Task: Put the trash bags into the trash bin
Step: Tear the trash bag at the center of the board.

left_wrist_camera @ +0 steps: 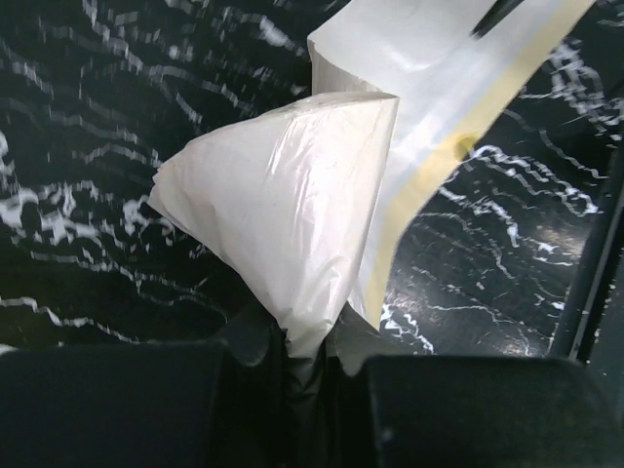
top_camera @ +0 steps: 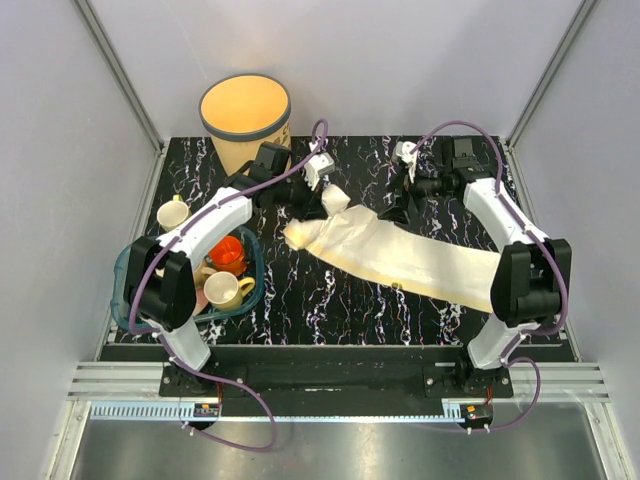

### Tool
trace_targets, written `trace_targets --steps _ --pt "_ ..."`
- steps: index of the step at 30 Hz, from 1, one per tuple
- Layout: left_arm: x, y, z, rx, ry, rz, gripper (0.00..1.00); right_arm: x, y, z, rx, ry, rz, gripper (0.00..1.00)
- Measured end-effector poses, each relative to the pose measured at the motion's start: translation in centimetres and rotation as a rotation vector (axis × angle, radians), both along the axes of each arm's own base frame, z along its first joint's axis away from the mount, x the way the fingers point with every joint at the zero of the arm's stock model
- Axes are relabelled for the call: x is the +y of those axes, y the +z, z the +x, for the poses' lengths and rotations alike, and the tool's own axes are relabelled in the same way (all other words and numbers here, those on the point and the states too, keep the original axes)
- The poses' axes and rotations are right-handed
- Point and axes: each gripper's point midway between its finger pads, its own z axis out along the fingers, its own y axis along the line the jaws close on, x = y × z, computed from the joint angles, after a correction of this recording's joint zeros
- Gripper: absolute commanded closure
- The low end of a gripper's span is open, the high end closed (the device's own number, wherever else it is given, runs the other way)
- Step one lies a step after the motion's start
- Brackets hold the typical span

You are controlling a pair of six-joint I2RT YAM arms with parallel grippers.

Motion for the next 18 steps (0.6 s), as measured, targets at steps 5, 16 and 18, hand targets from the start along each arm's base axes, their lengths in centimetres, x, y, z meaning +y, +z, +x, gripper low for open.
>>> trace_targets --steps 5,16,18 --pt "-1.1 3.5 -1.5 -0.056 -0.107 -0.109 1.0 1.4 1.7 -1.5 -0.1 0.057 0.038 0.0" --pt "-2.2 4.5 -3.6 -0.012 -0.21 -0.204 1.0 3.9 1.8 -3.6 -0.171 0.165 0.058 0.03" --pt "-2.4 4.9 -3.7 -0.012 -0.213 -0.219 1.0 4.5 1.9 -4.0 -0.174 0.185 0.063 0.09"
